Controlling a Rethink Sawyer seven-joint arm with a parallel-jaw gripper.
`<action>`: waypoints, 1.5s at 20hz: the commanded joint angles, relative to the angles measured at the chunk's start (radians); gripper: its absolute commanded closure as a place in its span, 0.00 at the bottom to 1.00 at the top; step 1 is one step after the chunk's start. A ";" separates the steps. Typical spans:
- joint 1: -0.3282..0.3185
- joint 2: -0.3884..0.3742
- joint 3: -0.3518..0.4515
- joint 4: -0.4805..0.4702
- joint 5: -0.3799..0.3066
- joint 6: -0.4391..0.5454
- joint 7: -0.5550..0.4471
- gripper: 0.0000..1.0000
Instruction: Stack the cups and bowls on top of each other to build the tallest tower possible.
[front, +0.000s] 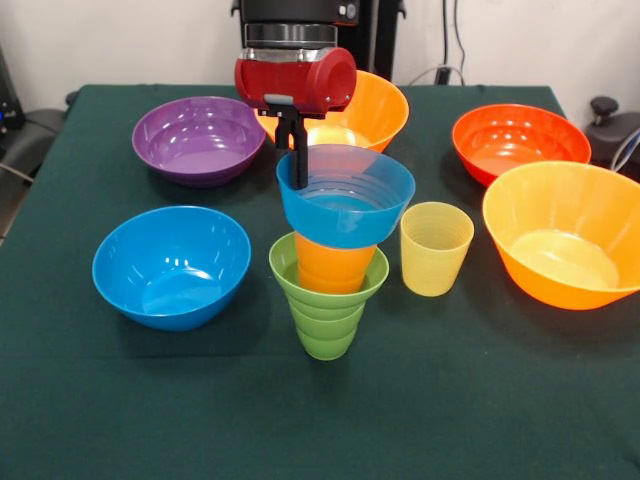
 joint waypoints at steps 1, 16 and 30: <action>0.016 0.043 0.013 0.004 -0.029 0.083 0.078 1.00; 0.031 0.060 -0.007 0.000 -0.036 0.043 0.086 1.00; 0.034 0.062 -0.007 -0.002 -0.035 0.034 0.090 1.00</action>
